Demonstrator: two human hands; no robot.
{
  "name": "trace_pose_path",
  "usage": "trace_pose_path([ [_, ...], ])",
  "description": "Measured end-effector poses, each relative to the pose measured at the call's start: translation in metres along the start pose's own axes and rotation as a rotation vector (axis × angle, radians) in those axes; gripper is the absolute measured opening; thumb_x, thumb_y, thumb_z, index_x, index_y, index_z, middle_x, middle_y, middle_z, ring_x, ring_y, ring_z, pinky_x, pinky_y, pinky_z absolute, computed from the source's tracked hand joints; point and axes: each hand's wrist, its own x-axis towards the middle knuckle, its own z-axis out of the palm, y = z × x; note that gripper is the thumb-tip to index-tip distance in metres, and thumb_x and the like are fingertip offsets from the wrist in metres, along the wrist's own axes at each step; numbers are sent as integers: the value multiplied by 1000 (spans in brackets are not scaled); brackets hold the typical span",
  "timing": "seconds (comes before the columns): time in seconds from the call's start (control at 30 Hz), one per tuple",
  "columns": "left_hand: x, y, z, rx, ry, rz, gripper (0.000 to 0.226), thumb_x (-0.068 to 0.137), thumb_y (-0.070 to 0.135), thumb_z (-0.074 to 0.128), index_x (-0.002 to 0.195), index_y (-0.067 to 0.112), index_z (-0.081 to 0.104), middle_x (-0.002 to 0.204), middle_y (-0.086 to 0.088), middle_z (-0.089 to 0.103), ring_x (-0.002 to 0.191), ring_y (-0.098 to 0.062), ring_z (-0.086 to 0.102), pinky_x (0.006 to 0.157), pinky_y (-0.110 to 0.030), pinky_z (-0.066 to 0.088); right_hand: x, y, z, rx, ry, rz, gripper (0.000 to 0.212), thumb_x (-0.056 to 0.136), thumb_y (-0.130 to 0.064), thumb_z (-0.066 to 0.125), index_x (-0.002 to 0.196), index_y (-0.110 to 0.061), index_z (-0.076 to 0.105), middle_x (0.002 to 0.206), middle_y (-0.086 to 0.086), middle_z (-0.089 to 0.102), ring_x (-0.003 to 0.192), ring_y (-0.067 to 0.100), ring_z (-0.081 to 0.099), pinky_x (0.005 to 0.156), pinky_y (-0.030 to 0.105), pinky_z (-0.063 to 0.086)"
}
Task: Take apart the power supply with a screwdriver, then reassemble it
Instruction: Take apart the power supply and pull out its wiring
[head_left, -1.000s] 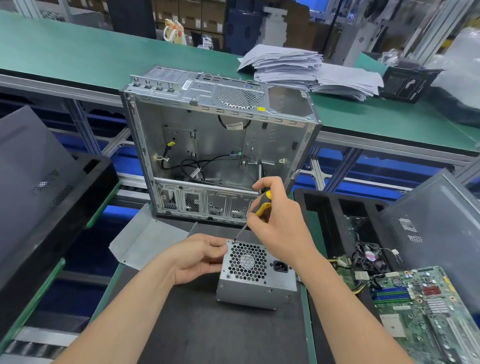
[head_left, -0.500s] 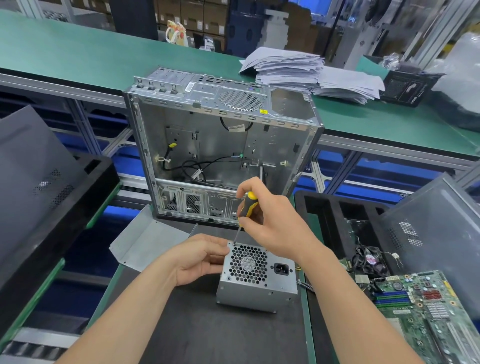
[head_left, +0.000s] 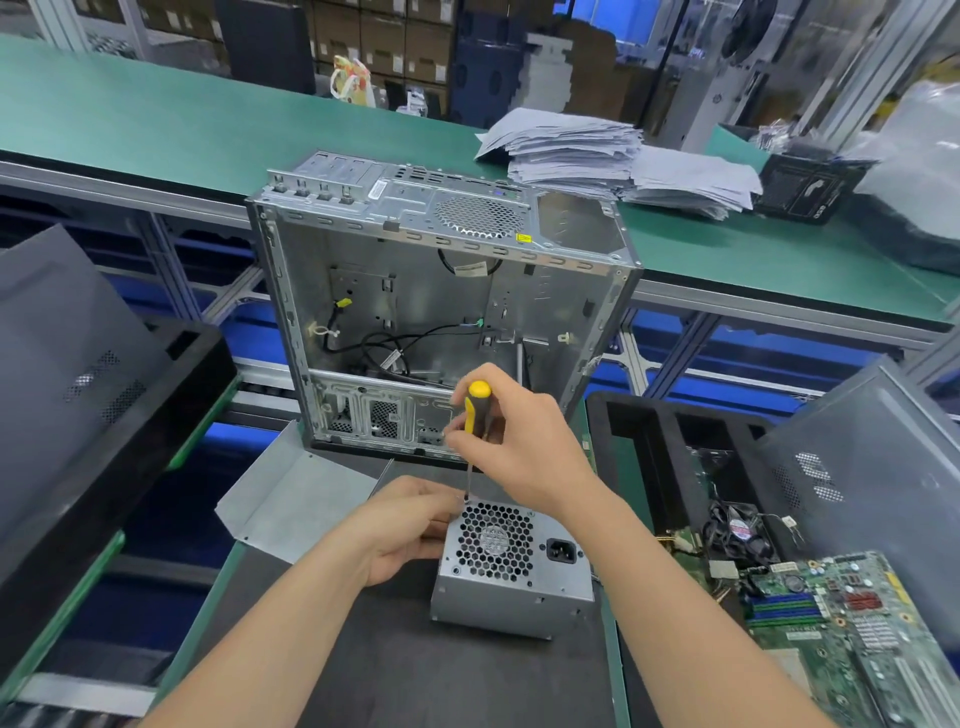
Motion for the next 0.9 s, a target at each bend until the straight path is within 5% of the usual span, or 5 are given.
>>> trace_pose_path([
  [0.27, -2, 0, 2, -12, 36, -11, 23, 103, 7, 57, 107, -4, 77, 108, -20, 77, 93, -25, 74, 87, -38, 62, -5, 7, -13, 19, -86, -18, 32, 98, -16, 61, 113, -40, 48, 75, 4, 68, 59, 13, 74, 67, 43, 61],
  [0.47, -2, 5, 2, -6, 23, -38, 23, 103, 6, 56, 112, -6, 74, 110, -22, 76, 98, -29, 73, 85, -38, 62, 3, 8, -20, -321, -73, -90, 32, 96, -47, 72, 91, -28, 47, 64, -7, 55, 60, 14, 55, 56, 38, 51],
  [0.57, -2, 5, 1, 3, 15, -47, 22, 104, 6, 56, 112, -5, 74, 111, -21, 76, 95, -26, 73, 83, -36, 61, 7, 4, -26, -263, -194, -103, 10, 97, -35, 62, 99, -35, 52, 89, -12, 60, 72, 9, 55, 65, 34, 50],
  [0.67, -3, 6, 0, 6, -10, -37, 22, 103, 5, 55, 107, -2, 76, 109, -20, 77, 90, -22, 75, 80, -33, 61, 10, -1, -28, -176, -322, -114, 21, 101, -21, 56, 115, -36, 51, 91, -11, 64, 67, 12, 55, 62, 30, 46],
  [0.9, -4, 4, 0, -14, -21, -7, 23, 104, 10, 55, 104, 4, 78, 106, -17, 78, 88, -22, 74, 87, -40, 61, 8, -5, -11, -422, -64, -248, 49, 92, -60, 69, 85, -20, 42, 60, -9, 45, 57, 17, 44, 55, 40, 47],
])
